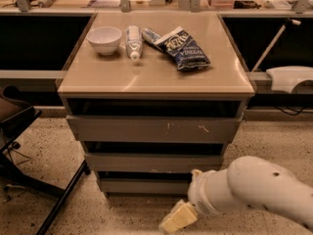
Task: Open middle drawer
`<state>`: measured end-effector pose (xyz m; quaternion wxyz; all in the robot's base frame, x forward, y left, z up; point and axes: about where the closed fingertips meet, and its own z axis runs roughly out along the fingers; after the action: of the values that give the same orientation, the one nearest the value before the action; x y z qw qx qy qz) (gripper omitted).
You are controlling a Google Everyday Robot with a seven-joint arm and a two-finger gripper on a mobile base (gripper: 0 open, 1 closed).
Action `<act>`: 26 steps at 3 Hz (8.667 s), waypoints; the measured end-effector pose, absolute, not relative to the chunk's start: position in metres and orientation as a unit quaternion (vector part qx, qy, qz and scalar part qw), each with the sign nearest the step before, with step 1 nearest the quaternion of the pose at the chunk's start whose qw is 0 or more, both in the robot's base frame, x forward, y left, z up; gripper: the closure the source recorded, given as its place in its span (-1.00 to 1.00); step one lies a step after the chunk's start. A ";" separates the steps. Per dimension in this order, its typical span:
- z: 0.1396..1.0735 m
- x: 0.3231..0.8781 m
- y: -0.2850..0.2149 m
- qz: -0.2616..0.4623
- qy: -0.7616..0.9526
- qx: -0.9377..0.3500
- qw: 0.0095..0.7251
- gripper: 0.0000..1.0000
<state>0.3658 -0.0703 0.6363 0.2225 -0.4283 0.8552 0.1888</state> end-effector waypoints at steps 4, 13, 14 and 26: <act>0.601 0.400 -0.101 0.081 0.870 -0.404 0.271 -1.00; 0.426 0.539 -0.103 0.046 0.877 -0.352 0.324 -1.00; 0.460 0.562 -0.094 0.029 0.846 -0.362 0.389 -1.00; 0.410 0.637 -0.124 -0.002 0.876 -0.319 0.362 1.00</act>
Offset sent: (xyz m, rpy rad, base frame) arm 0.0179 0.0050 0.0066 0.0062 -0.0709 -0.0280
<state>0.6368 -0.1241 0.4100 0.3620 -0.3191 0.8758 -0.0022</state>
